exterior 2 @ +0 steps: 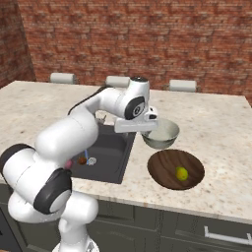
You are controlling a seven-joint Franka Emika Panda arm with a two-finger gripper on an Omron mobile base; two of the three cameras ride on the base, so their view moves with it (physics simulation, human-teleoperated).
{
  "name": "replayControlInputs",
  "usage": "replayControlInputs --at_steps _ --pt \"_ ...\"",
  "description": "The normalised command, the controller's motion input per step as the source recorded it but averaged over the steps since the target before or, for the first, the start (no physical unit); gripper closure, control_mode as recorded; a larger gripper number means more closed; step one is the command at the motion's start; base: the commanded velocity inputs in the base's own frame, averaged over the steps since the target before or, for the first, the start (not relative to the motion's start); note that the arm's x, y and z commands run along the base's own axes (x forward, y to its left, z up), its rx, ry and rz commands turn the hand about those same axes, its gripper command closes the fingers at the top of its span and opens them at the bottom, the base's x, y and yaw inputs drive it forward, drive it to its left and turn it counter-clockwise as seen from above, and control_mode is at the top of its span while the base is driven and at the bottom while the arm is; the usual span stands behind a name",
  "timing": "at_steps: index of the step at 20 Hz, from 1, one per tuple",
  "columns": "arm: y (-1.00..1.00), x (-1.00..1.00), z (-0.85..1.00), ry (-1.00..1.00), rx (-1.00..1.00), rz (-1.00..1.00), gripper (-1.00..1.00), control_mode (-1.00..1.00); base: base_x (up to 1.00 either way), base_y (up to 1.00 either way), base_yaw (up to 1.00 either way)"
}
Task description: Pick the pears from the sink and place them in one bowl. Place the onion in the other bowl. Then turn off the sink faucet.
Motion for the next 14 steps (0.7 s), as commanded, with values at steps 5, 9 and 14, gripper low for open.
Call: replayControlInputs --at_steps 5,9,14 --pt "0.62 0.0 0.25 0.0 0.18 0.0 -1.0 -1.0 0.0 0.0 0.0" --pt "0.68 -0.06 0.0 -0.02 0.05 0.0 -1.0 -1.0 0.0 0.0 0.0" --pt "0.71 -0.13 -0.1 -0.12 -0.05 -0.02 -1.0 -1.0 0.0 0.0 0.0"
